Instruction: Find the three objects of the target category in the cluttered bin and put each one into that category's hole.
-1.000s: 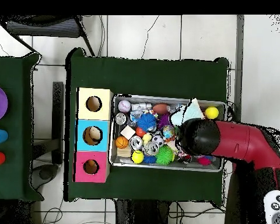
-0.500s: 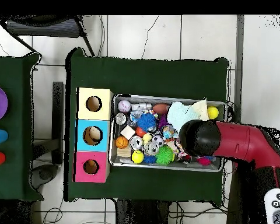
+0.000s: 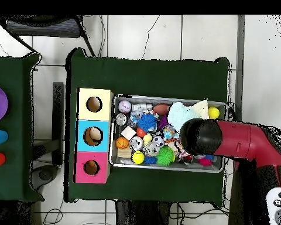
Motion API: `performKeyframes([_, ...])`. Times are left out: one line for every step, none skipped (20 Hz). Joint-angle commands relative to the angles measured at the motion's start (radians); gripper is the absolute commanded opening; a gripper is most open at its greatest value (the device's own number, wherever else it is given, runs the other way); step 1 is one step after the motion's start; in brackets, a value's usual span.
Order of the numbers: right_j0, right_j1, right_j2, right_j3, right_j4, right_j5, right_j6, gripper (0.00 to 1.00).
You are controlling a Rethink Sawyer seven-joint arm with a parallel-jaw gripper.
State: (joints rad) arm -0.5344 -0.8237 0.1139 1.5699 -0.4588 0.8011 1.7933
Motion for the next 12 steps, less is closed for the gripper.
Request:
performKeyframes([-0.002, -0.056, 0.1, 0.063, 0.055, 0.022, -0.084, 1.0])
performKeyframes([0.005, -0.076, 0.098, 0.087, 0.075, 0.031, -0.064, 1.0])
performKeyframes([0.007, -0.092, 0.099, 0.114, 0.1, 0.031, -0.046, 1.0])
performKeyframes([0.014, -0.106, 0.097, 0.132, 0.113, 0.032, -0.034, 1.0])
performKeyframes([0.021, -0.118, 0.093, 0.147, 0.124, 0.031, -0.022, 1.0])
performKeyframes([0.029, -0.129, 0.09, 0.162, 0.135, 0.03, -0.01, 1.0])
performKeyframes([0.035, -0.138, 0.085, 0.176, 0.139, 0.016, 0.002, 1.0])
performKeyframes([0.041, -0.141, 0.082, 0.187, 0.149, 0.009, 0.013, 1.0])
performKeyframes([0.047, -0.144, 0.079, 0.197, 0.159, 0.001, 0.024, 1.0])
performKeyframes([0.053, -0.147, 0.076, 0.205, 0.169, -0.003, 0.034, 1.0])
performKeyframes([0.059, -0.15, 0.073, 0.213, 0.18, -0.006, 0.044, 1.0])
performKeyframes([0.059, -0.151, 0.078, 0.223, 0.19, -0.035, 0.048, 1.0])
